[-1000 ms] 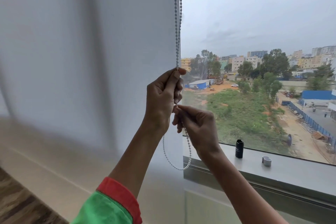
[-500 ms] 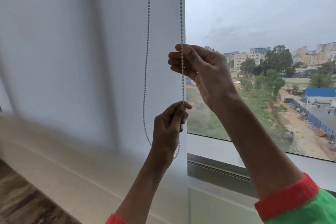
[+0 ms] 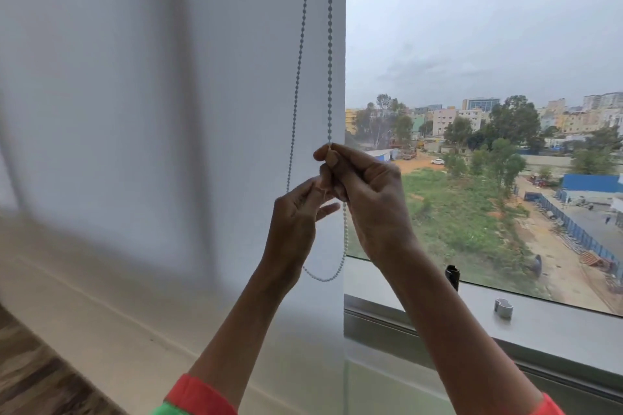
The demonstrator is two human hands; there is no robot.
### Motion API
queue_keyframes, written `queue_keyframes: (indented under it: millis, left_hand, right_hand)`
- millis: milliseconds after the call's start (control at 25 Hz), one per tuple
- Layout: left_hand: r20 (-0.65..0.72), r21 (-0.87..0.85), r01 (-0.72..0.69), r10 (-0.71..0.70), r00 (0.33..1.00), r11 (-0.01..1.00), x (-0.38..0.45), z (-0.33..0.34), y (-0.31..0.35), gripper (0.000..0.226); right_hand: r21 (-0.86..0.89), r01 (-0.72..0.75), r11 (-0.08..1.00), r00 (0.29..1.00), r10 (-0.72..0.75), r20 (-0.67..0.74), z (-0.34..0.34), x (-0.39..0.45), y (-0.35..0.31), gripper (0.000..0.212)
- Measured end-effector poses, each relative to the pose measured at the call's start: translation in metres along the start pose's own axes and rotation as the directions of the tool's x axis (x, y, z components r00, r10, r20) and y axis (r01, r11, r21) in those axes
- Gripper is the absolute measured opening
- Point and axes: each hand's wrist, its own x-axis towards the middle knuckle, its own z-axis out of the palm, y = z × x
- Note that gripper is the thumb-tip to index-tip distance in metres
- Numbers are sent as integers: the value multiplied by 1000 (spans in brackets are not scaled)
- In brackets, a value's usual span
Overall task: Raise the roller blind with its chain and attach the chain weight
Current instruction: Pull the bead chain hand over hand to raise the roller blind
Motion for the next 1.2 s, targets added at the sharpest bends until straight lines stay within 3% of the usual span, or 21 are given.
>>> queue_keyframes:
  millis: [200, 360, 560, 720, 880, 1000, 1120, 1200]
  left_hand:
    - [-97, -228, -88, 68, 993, 970, 40, 3, 51, 32]
    - [-24, -416, -111, 111, 993, 902, 58, 8, 83, 26]
    - [-37, -370, -99, 92, 995, 924, 56, 16, 69, 22]
    - [-31, -315, -87, 81, 996, 945, 37, 8, 37, 28]
    - [-44, -243, -60, 50, 998, 968, 22, -5, 13, 26]
    - [-33, -202, -35, 29, 999, 979, 6, -4, 3, 22]
    - [-8, -247, 27, -29, 1000, 969, -8, 1, -6, 21]
    - [0, -246, 60, -62, 998, 967, -14, 2, -10, 21]
  right_hand:
    - [-19, -22, 1000, 1000, 22, 1, -7, -25, 18, 20]
    - [-82, -115, 990, 993, 114, -10, -19, -44, 34, 21]
    - [-166, -154, 974, 984, 167, 68, -24, -67, 54, 18]
    - [-237, -275, 932, 956, 292, 38, -37, -68, 66, 20]
    - [-83, -346, 935, 938, 347, 3, -47, -45, 58, 18]
    - [23, -270, 963, 956, 265, 128, -43, -13, 29, 29]
    - [135, -264, 955, 903, 195, 383, -37, 18, -7, 45]
    - [126, -265, 956, 890, 193, 412, -32, 34, -23, 43]
